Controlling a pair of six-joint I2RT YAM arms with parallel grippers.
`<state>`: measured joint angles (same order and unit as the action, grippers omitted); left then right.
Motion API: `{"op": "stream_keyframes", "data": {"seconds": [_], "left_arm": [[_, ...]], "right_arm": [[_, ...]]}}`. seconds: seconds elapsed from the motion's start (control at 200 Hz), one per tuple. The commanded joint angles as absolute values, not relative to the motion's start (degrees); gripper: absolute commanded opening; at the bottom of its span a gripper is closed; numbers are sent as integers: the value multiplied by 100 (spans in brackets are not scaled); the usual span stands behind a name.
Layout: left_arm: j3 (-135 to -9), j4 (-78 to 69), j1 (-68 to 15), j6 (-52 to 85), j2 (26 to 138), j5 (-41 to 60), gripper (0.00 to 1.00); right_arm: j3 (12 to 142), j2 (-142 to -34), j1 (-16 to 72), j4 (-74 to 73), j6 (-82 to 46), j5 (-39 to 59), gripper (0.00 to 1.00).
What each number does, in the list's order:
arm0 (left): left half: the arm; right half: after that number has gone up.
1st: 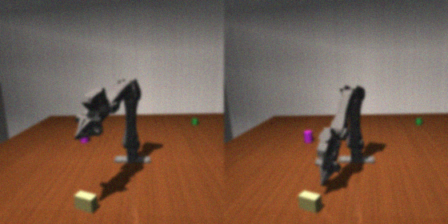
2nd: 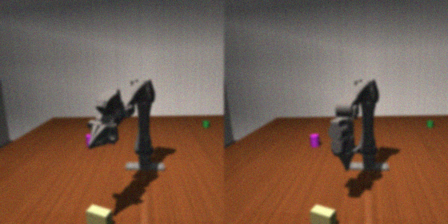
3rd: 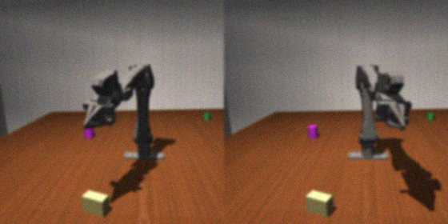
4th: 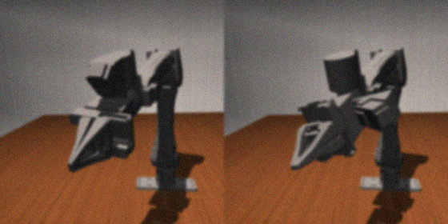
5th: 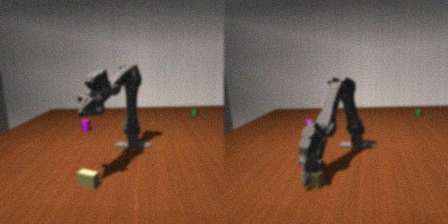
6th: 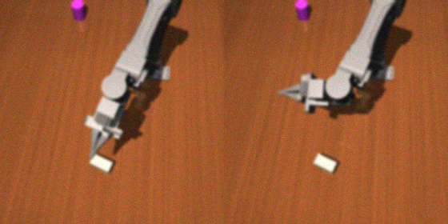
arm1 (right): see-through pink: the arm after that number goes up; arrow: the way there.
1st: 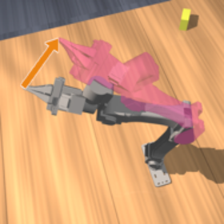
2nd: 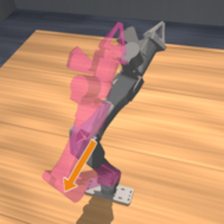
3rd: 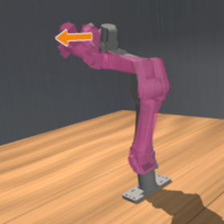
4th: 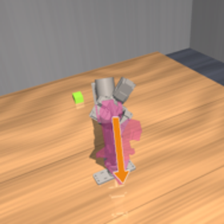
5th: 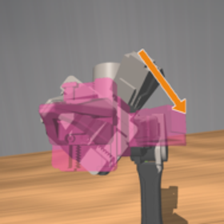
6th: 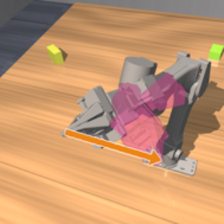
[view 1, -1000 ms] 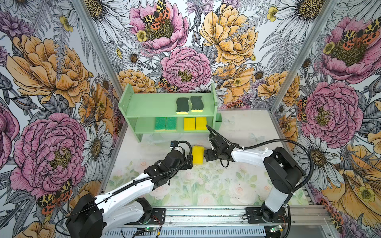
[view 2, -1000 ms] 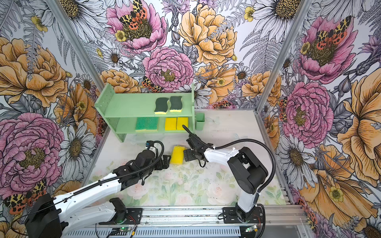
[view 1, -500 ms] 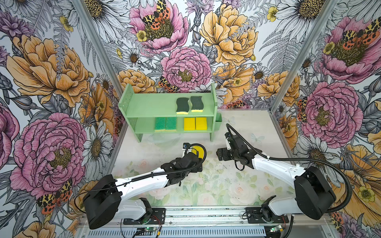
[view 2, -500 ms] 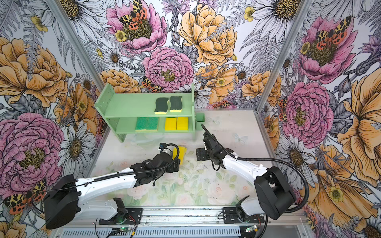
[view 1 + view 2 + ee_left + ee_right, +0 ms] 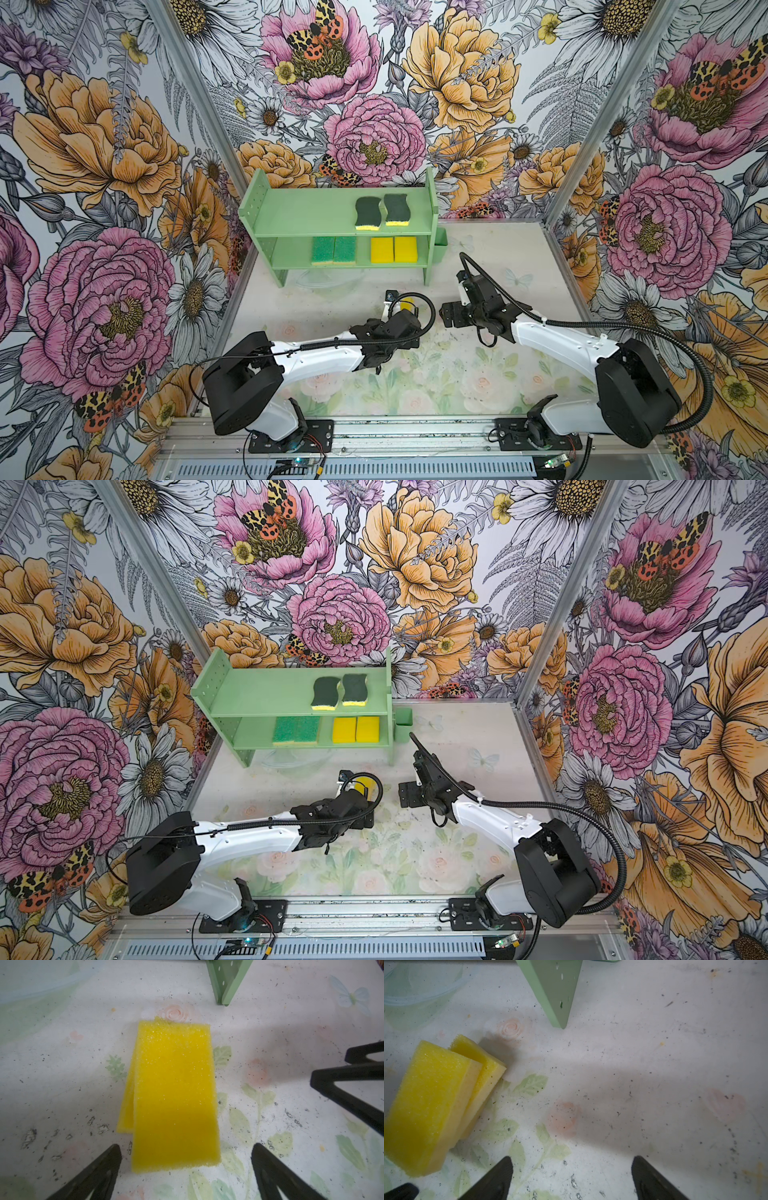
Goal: Place and organize the cleaning sponges onto the shelf
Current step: 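Withdraw the right gripper while the left gripper moves over the yellow sponges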
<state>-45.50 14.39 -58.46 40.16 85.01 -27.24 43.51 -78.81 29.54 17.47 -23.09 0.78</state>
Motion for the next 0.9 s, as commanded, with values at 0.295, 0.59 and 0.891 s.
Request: {"op": "stream_keyframes", "data": {"seconds": [0.295,0.59,0.891], "left_arm": [[-4456,1107,-5947,4052,8581,-3290,99],[-4446,1011,-6165,4078,8802,-3779,97],[-4463,1015,-6203,4232,8973,-3982,89]], "right_arm": [[4305,-7910,2905,1706,-2260,92,92],[4272,-7906,2900,1705,-2268,88,92],[4250,-7912,2900,1705,-2298,89,92]]}}
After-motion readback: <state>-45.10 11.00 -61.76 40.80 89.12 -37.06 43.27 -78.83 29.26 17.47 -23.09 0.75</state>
